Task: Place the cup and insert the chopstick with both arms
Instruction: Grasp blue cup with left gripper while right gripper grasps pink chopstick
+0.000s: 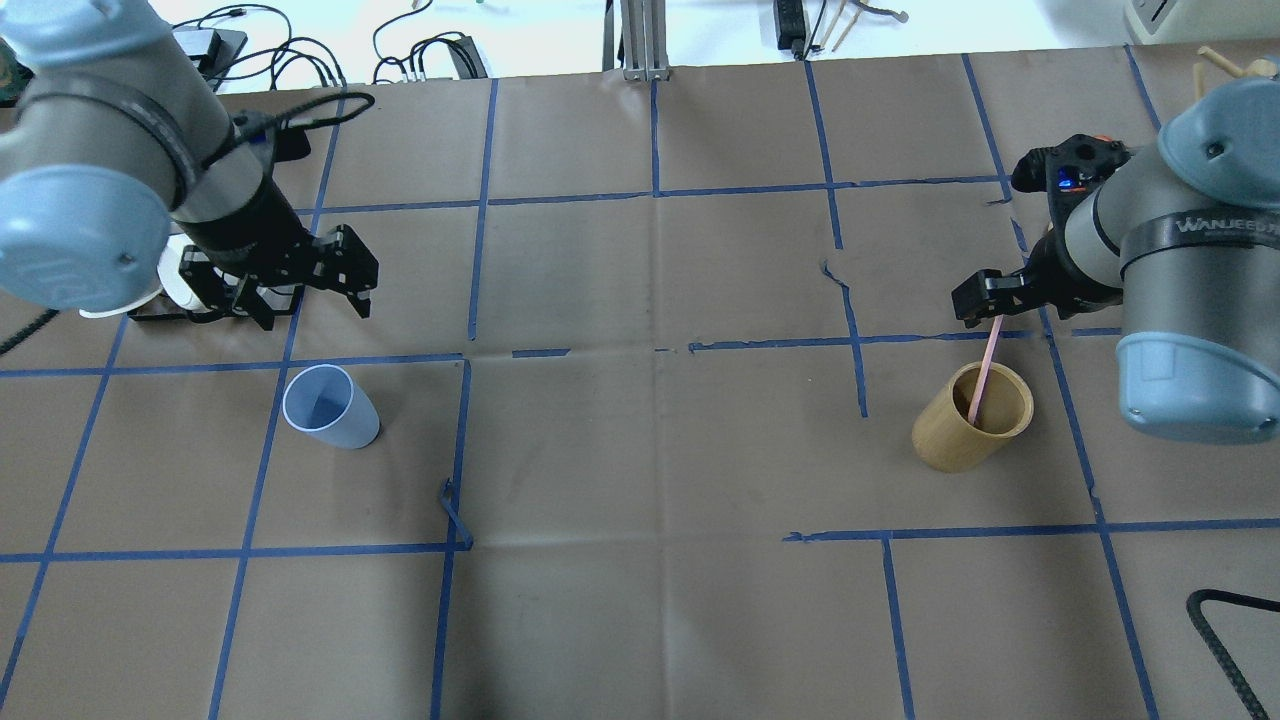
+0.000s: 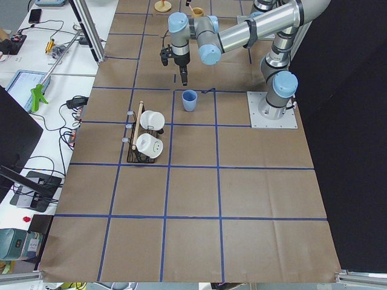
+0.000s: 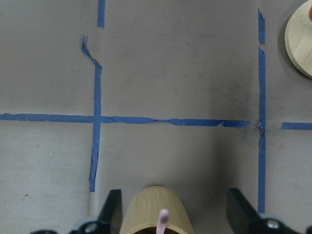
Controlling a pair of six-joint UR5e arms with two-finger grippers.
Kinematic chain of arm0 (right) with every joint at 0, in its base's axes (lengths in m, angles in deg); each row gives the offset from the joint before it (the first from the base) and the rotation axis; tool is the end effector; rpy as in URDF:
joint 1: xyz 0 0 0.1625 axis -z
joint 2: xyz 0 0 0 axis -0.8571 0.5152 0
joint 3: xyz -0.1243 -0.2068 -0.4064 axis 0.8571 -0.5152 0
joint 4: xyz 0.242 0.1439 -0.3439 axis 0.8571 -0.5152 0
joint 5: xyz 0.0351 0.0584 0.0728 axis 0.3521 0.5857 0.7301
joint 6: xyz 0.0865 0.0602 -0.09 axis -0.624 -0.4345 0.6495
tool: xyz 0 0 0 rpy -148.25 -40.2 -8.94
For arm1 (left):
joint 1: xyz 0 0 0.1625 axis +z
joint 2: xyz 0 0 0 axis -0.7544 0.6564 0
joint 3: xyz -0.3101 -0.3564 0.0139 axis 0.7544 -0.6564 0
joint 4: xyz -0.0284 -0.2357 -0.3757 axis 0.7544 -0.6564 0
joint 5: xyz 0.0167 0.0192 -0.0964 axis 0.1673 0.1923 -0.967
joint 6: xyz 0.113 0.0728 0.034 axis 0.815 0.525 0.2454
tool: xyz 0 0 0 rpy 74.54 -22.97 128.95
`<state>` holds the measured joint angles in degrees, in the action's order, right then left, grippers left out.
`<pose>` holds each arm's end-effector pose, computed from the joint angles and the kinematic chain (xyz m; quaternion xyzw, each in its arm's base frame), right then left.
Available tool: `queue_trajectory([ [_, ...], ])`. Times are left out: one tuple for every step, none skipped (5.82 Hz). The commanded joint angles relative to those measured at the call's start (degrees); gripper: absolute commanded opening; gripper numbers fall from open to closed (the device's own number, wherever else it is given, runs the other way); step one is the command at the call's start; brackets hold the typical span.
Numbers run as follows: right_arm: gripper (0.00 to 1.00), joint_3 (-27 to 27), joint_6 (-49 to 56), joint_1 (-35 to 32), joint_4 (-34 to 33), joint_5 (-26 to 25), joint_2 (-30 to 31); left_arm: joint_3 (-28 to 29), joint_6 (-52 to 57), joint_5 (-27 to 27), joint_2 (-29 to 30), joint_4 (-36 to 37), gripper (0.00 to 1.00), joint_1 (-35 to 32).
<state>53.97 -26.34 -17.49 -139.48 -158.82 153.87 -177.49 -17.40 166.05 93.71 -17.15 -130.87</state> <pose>0.0266 -0.4909 0.3349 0.0203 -0.9935 0.1119 0.0015 -0.0564 -0.5200 0.2842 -0.0504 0.9981 0.0325 0.0122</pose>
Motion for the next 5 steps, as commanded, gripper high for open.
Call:
queue_trajectory([
  [0.27,-0.06,-0.05,-0.07,-0.11,0.63,0.01,-5.14,-0.32,0.3,2.08,3.52,0.99,-0.28],
  [0.15,-0.14,-0.05,0.02,-0.11,0.63,0.01,-6.2,-0.33,0.3,2.43,3.43,0.97,-0.1],
  [0.11,-0.49,-0.05,-0.07,-0.11,0.54,0.35,-6.21,-0.24,0.38,2.61,3.43,0.48,0.07],
  [0.1,-2.24,-0.14,-0.16,0.59,0.45,0.53,-6.04,-0.15,0.38,2.52,3.43,0.19,0.07],
  [0.1,-6.26,-0.14,-1.03,4.51,0.37,0.45,-5.77,-0.06,0.3,2.52,3.6,0.08,0.07],
])
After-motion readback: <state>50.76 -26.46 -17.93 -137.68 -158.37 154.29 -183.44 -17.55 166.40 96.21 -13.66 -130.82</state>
